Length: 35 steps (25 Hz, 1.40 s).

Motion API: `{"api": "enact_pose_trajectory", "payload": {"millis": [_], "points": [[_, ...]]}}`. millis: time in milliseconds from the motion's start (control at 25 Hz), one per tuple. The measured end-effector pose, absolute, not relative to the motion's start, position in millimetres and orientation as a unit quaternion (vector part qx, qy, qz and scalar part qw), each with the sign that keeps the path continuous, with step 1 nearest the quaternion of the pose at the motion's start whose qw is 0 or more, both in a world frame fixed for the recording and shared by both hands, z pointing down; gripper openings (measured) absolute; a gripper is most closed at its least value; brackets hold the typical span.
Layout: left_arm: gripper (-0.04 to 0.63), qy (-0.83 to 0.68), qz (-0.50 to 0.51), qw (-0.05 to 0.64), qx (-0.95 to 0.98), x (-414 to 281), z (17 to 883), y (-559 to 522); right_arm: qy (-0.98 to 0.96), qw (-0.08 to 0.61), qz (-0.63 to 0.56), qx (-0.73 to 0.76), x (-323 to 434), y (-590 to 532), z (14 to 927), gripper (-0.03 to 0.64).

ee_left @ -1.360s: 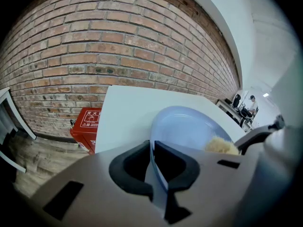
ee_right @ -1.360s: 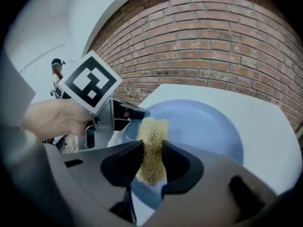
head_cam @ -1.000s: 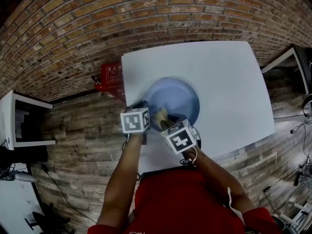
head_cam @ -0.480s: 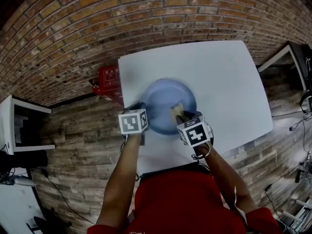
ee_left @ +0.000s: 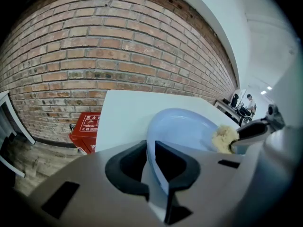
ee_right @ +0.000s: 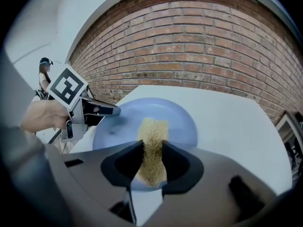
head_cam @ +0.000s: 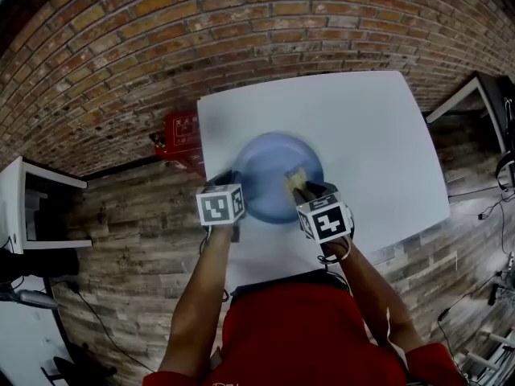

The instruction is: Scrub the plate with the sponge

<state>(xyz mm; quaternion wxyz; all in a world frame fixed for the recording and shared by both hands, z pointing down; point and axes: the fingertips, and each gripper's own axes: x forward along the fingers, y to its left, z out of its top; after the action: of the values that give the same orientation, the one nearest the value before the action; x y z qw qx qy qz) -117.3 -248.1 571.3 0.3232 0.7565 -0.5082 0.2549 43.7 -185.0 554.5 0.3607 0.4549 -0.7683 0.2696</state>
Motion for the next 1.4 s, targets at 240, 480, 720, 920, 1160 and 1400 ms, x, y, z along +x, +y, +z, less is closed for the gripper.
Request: {"api": "enact_pose_trajectory", "payload": {"millis": [240, 480, 720, 920, 1160, 1400], "points": [[0.151, -0.519, 0.248, 0.297, 0.762, -122.8, 550.0, -241.0, -0.782, 0.332, 0.264, 0.457, 44.6, -186.5, 530.4, 0.12], [0.156, -0.543, 0.182, 0.231, 0.787, -128.5, 480.2, -234.9, -0.812, 0.269, 0.228, 0.465, 46.2, -194.7, 486.4, 0.12], [0.09, -0.534, 0.095, 0.15, 0.826, -112.5, 397.8, -222.3, -0.855, 0.176, 0.164, 0.46, 38.1, -199.1, 424.1, 0.12], [0.054, -0.531, 0.051, 0.112, 0.839, -101.8, 357.3, -208.2, -0.883, 0.106, 0.101, 0.446, 30.1, -191.9, 373.8, 0.12], [0.034, -0.513, -0.001, 0.069, 0.856, -81.1, 323.3, -186.5, -0.904, 0.022, 0.042, 0.425, 32.2, -178.7, 330.3, 0.12], [0.017, -0.503, 0.001, 0.033, 0.864, -65.2, 308.0, -172.8, -0.908, -0.011, 0.03, 0.417, 35.3, -164.9, 315.1, 0.12]]}}
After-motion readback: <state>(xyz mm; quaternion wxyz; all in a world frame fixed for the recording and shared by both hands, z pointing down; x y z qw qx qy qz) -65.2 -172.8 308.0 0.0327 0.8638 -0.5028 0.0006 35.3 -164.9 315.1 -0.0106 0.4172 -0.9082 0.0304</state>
